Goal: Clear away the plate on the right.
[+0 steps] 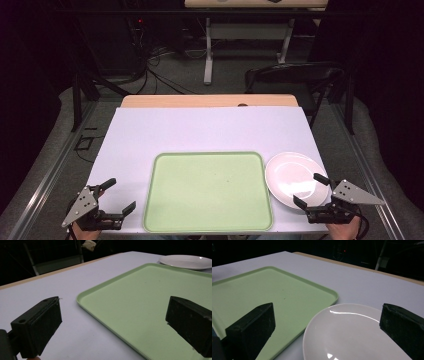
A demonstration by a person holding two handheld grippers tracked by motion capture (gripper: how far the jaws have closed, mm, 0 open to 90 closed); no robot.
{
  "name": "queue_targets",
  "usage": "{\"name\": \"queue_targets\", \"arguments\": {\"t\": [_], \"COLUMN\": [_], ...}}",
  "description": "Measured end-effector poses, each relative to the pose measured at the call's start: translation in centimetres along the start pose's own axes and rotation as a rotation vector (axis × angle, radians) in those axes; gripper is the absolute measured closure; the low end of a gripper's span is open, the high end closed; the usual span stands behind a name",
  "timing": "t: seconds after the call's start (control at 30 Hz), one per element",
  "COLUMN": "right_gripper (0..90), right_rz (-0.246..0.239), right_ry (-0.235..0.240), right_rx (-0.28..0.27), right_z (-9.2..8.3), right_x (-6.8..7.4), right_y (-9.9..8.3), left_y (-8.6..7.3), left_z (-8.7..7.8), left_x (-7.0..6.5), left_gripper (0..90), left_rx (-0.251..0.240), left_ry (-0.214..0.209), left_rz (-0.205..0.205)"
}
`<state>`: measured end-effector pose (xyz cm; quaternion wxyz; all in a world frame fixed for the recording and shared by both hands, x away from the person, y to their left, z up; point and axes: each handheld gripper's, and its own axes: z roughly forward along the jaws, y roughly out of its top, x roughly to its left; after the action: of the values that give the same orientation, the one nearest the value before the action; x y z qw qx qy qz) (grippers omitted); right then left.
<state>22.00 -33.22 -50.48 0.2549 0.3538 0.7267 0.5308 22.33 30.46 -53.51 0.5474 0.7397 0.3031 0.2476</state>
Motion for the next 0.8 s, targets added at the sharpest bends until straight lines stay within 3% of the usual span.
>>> {"name": "queue_targets", "arguments": {"t": [0.47, 0.8], "right_gripper": [0.0, 0.0], "right_rz": [0.090, 0.232], "right_ry": [-0.090, -0.138], "right_rx": [0.020, 0.072], "right_z": [-0.8, -0.6], "right_x": [-0.8, -1.8], "right_y": [-0.1, -0.5], "left_y": [0.0, 0.0], "left_z": [0.0, 0.0], "left_x": [-0.1, -0.1], "left_gripper": [0.2, 0.1], "left_rx": [0.004, 0.007], "left_ry": [0.005, 0.010], "left_rz": [0.010, 0.013]}}
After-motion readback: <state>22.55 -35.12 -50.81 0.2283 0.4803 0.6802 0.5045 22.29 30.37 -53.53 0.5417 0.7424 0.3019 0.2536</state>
